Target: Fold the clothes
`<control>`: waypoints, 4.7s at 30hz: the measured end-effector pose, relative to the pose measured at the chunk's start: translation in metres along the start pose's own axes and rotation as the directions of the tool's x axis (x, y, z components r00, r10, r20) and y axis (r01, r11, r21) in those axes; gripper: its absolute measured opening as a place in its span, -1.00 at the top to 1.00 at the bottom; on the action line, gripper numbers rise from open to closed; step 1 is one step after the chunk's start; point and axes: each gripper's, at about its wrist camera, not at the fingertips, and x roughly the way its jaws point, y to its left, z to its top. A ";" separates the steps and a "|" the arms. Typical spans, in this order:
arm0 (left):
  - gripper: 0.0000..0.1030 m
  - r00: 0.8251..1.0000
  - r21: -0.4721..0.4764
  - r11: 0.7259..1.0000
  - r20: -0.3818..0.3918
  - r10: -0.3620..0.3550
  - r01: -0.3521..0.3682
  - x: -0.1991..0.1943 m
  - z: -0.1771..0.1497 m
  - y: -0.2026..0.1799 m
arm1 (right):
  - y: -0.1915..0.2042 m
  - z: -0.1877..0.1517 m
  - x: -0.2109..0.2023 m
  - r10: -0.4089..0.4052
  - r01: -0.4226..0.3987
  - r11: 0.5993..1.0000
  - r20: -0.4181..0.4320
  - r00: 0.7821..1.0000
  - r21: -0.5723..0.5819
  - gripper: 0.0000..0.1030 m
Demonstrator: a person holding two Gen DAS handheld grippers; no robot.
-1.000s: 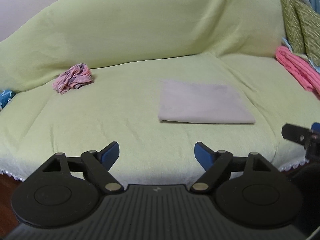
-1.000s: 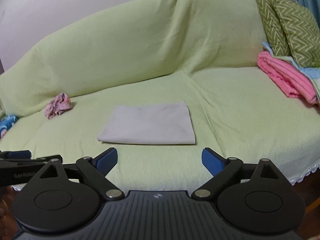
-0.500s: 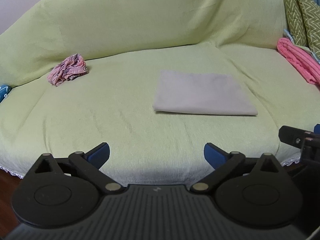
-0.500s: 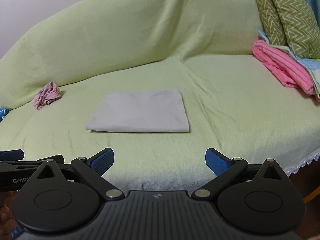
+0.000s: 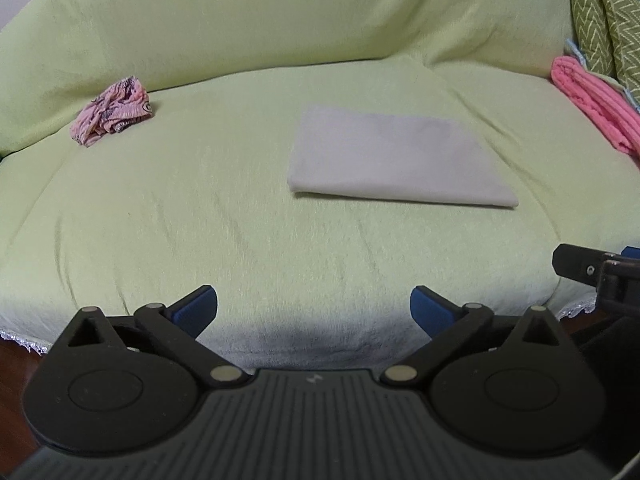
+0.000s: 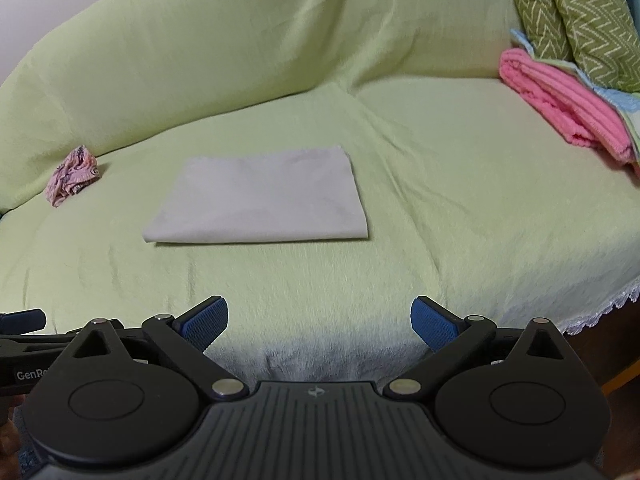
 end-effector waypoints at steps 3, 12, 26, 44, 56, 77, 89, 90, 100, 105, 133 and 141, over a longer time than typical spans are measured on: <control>-0.98 1.000 -0.002 1.000 -0.021 -0.010 0.010 0.011 0.000 -0.001 | -0.002 -0.002 0.009 -0.008 0.008 1.000 -0.021 1.000 -0.003 -0.95; -0.98 0.998 0.006 1.000 -0.067 -0.011 0.011 0.038 0.006 -0.004 | -0.012 -0.002 0.034 -0.026 0.027 1.000 -0.066 0.997 0.017 -0.95; -0.98 0.997 0.036 0.999 -0.071 -0.019 0.022 0.070 0.026 -0.012 | -0.017 0.014 0.056 -0.016 0.017 1.000 -0.029 0.999 0.017 -0.95; -0.98 0.996 -0.057 0.998 -0.094 -0.009 0.004 0.109 0.072 0.070 | 0.089 -0.021 0.105 0.092 0.207 0.588 0.319 0.943 -0.782 -0.72; -0.95 0.925 -0.447 0.849 -0.108 -0.365 0.283 0.146 0.091 0.144 | 0.163 -0.044 0.168 0.245 0.285 0.182 0.324 0.914 -0.941 0.20; 0.29 0.604 -0.729 0.366 0.081 -0.793 0.578 0.261 0.126 0.133 | 0.139 0.033 0.153 0.353 0.127 0.501 0.336 0.873 -0.856 0.82; 0.73 0.678 -0.580 0.546 0.016 -0.735 0.605 0.258 0.129 0.120 | -0.027 0.136 0.172 0.395 -0.402 0.898 -0.077 0.916 -0.177 -0.06; 0.73 0.681 -0.573 0.552 0.014 -0.732 0.605 0.257 0.130 0.119 | -0.051 0.140 0.185 0.394 -0.403 0.912 -0.109 0.913 -0.079 -0.09; 0.72 0.680 -0.561 0.558 0.013 -0.733 0.612 0.254 0.127 0.120 | -0.143 0.153 0.261 0.604 -0.537 0.777 -0.146 0.784 0.328 0.28; 0.72 0.668 -0.572 0.541 0.017 -0.744 0.617 0.256 0.125 0.122 | -0.129 0.176 0.284 0.634 -0.559 0.751 -0.147 0.759 0.351 0.33; 0.84 0.494 -0.260 0.498 -0.087 -0.865 0.827 0.155 0.174 -0.054 | -0.222 0.100 0.035 0.326 -0.383 0.819 0.204 0.923 0.427 0.83; 0.84 0.271 -0.093 0.312 -0.304 -0.913 0.946 0.083 0.148 -0.238 | -0.317 -0.007 -0.143 -0.002 -0.211 0.777 0.338 0.941 0.592 0.83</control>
